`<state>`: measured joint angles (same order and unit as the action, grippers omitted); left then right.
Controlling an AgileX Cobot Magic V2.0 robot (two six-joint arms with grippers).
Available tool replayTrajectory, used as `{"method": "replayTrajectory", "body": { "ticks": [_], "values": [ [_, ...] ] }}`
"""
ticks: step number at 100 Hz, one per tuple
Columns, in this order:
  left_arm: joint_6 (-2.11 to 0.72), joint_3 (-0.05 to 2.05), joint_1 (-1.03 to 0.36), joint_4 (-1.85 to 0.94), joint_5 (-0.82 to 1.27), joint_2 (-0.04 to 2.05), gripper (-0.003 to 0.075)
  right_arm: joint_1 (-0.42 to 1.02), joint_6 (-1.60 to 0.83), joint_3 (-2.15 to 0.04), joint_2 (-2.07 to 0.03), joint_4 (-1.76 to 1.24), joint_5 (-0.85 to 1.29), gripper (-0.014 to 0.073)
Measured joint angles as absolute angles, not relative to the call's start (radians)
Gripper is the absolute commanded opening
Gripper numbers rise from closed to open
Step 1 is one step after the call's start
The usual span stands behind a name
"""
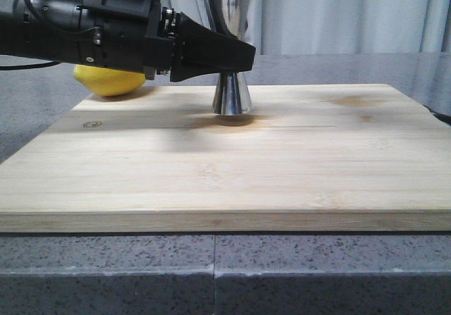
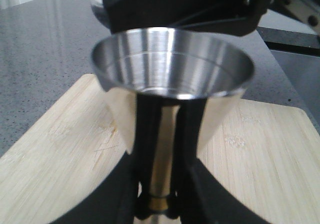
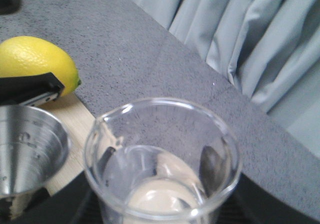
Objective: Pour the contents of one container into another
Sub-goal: 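Carry the beaker with the right gripper above the jigger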
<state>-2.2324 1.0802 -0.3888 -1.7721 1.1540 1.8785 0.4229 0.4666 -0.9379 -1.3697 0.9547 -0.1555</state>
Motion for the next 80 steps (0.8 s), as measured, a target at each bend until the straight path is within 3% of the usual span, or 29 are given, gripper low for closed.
{"method": "replayTrajectory", "body": {
  "ticks": [80],
  "values": [
    [-2.232, 1.080, -0.389, -1.761, 1.152, 1.878, 0.0094, 0.436, 0.468, -0.954, -1.368, 1.321, -0.190, 0.0268]
  ]
}}
